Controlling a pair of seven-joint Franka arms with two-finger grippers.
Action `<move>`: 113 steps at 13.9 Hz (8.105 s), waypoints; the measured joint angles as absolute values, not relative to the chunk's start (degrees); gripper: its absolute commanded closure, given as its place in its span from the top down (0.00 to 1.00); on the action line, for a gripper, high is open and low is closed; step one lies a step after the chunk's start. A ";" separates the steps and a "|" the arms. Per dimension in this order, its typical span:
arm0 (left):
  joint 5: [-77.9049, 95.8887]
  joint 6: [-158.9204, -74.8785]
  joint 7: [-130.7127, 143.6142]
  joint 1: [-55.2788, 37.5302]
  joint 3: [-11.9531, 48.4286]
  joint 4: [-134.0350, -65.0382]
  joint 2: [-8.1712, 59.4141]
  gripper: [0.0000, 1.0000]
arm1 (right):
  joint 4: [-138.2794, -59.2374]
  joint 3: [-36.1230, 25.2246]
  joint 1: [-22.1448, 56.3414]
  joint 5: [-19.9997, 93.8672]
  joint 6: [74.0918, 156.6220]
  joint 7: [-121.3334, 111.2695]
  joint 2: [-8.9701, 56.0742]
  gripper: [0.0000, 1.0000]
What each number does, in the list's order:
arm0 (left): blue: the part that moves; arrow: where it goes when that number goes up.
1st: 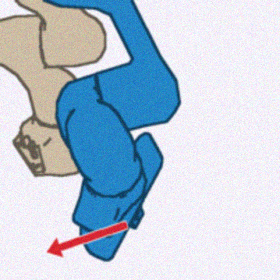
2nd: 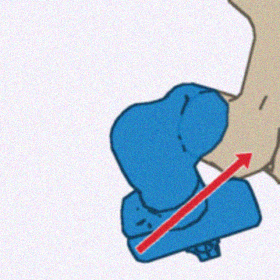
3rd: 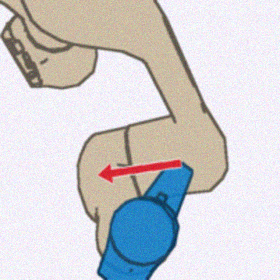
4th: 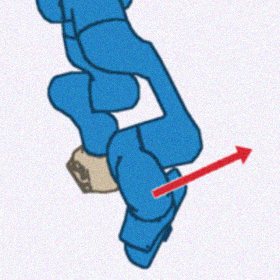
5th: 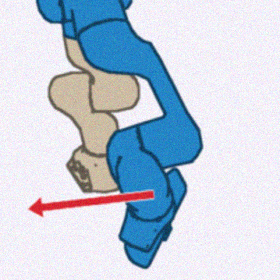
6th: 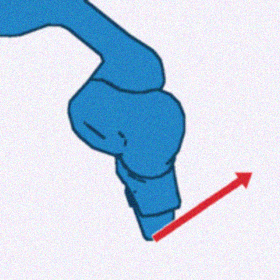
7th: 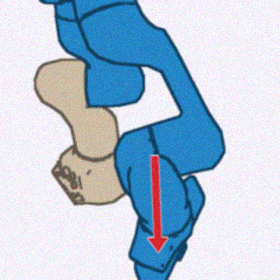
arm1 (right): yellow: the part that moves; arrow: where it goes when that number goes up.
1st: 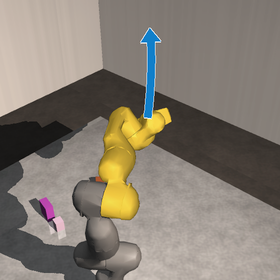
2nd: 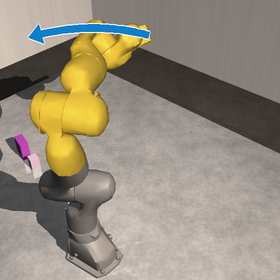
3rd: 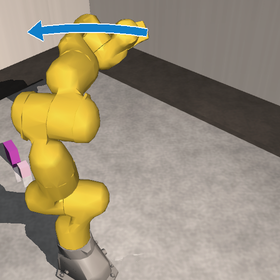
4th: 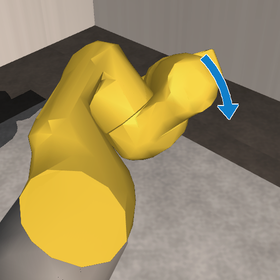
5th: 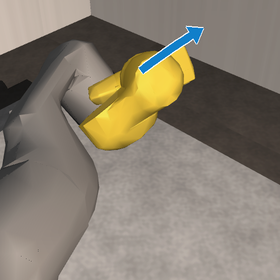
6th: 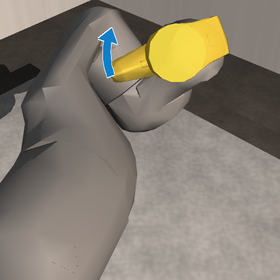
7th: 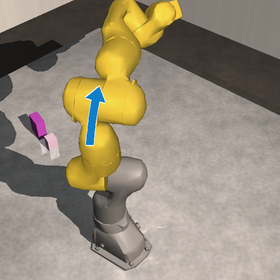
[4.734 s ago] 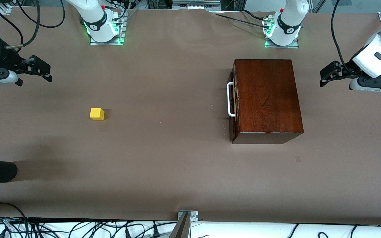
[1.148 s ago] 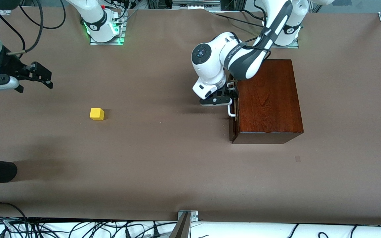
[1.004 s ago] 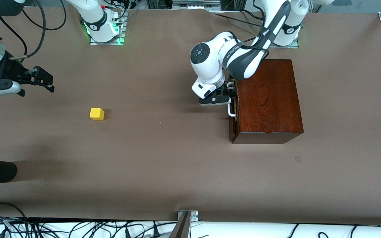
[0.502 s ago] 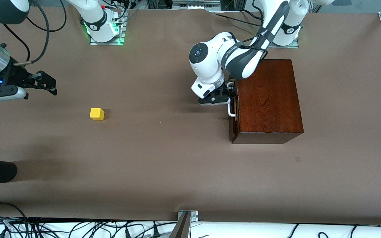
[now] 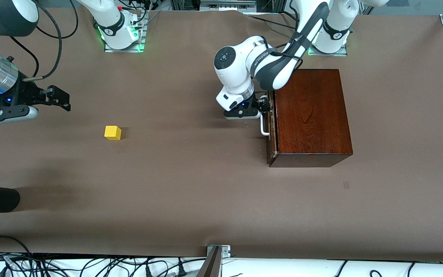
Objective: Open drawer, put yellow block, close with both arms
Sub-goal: 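Pull the drawer open with the left gripper while the right gripper reaches the cube, then grasp the yellow cube with the right gripper while the left gripper withdraws, then lift and carry the yellow cube with the right gripper over the drawer, then lower the cube into the drawer and open the right gripper, then withdraw the right gripper while the left gripper moves to the drawer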
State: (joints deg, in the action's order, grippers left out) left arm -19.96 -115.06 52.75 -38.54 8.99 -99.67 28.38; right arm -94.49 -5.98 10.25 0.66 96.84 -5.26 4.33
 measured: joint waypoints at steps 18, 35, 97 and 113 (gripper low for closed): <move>-18.06 -117.06 56.37 -41.42 9.43 -89.67 32.77 1.00 | -111.03 -5.80 10.56 0.96 117.72 -2.17 13.02 1.00; -5.05 -87.84 5.52 -5.77 7.95 -77.99 16.10 1.00 | -129.57 -5.07 10.64 1.05 151.09 -0.18 21.86 0.12; -0.75 -96.15 -0.72 0.01 3.76 -98.00 0.86 1.00 | -56.72 9.79 47.40 -13.54 116.32 -32.07 42.67 1.00; 5.46 -86.78 -0.75 -5.05 29.60 -87.39 11.18 1.00 | -91.11 -0.01 15.50 0.17 100.32 -10.69 0.58 1.00</move>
